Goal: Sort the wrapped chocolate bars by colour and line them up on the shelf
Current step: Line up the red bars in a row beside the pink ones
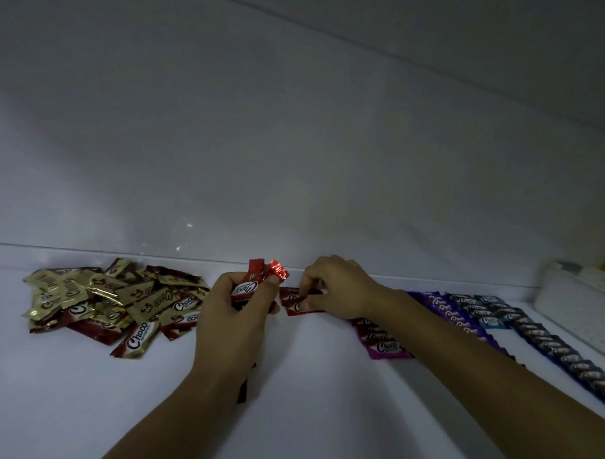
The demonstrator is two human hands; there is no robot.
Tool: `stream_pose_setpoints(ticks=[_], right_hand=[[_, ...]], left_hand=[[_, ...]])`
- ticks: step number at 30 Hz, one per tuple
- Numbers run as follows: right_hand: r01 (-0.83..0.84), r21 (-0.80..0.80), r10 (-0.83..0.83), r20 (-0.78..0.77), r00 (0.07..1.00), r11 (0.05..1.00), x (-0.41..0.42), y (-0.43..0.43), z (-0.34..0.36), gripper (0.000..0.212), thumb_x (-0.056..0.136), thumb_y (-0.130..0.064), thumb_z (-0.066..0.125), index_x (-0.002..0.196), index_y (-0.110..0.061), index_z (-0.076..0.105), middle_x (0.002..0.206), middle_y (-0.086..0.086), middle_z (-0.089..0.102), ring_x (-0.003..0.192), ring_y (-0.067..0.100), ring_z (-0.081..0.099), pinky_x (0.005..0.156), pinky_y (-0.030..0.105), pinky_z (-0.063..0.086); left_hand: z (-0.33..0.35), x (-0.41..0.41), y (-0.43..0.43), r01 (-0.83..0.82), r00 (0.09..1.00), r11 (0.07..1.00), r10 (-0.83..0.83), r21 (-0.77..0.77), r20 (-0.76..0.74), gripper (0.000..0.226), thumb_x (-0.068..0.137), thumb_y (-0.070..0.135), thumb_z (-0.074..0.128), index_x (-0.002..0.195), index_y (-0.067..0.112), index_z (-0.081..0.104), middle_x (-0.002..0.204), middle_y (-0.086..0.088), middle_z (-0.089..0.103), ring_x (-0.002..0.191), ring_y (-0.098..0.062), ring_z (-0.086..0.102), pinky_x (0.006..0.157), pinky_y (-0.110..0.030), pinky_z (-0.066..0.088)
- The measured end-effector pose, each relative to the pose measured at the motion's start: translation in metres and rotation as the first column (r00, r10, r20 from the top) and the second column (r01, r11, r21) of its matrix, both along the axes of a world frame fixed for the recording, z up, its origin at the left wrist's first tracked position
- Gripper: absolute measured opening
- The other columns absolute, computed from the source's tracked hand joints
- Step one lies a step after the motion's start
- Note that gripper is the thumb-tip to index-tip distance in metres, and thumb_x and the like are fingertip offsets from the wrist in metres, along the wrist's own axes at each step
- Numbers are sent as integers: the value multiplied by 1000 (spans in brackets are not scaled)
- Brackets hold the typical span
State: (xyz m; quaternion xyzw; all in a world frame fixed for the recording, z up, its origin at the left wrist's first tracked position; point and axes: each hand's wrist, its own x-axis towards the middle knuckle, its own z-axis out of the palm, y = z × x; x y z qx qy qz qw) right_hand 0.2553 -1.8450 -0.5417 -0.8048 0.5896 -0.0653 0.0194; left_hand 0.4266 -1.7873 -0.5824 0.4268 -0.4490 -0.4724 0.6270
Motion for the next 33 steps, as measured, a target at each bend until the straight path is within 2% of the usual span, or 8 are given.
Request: stream_pose_setpoints(ticks=[13,15,17,19,21,22,26,33], right_hand=[[12,-33,-12,0,1000,999,3,6,-6,17,84,-33,68,96,-22,68,95,-5,48,100,17,48,85,31,32],[20,-59,-16,76,997,998,5,10,-5,11,89,-26,63,96,-19,68,96,-3,54,98,17,52,87,32,38],[63,1,-57,433,899,998,11,20,3,18,95,-25,54,89,-18,69,92,-4,63,90,12,60,83,28,46],[40,153,-138,713,687,987,18,35,16,33,96,-43,47,83,-23,70,84,-6,71,77,3,65,68,14,48],[-30,236,-168,769,616,971,23,50,24,39,85,-58,50,82,-24,70,79,-7,73,68,0,65,56,8,44],[-72,243,-151,782,605,967,25,57,27,36,82,-54,57,84,-20,70,78,-5,72,68,1,65,57,8,45],[-92,153,-78,832,550,984,28,68,31,10,83,-4,69,92,-1,66,81,8,69,70,9,66,66,18,53],[97,19,-65,865,497,995,15,77,37,5,85,-4,66,86,-1,70,75,8,71,67,12,67,65,21,55]], left_hand=[[0,0,1,-3,1000,1000,3,-11,-5,17,83,36,69,86,21,62,66,5,67,42,1,45,45,-20,35],[0,-1,1,12,1000,999,-12,-32,3,13,85,32,69,87,20,63,65,7,67,43,3,48,45,-16,37],[0,-2,2,40,999,997,-39,-70,12,8,87,26,67,89,19,64,64,10,66,45,4,52,43,-9,37],[0,-2,3,66,997,991,-61,-113,53,3,88,21,65,90,19,64,65,10,66,49,4,54,44,-8,39],[0,-2,7,105,987,981,-82,-161,140,7,87,17,66,91,22,65,70,9,68,57,2,59,52,-9,44],[0,-2,9,133,974,974,-95,-183,205,11,86,14,66,92,24,64,72,9,68,61,0,61,55,-12,46],[0,-6,17,210,898,953,-100,-217,429,24,83,15,69,98,29,58,75,9,68,68,-2,64,61,-18,49],[3,-7,21,219,887,949,-97,-228,451,19,82,23,73,94,29,59,73,12,69,67,0,64,60,-15,49]])
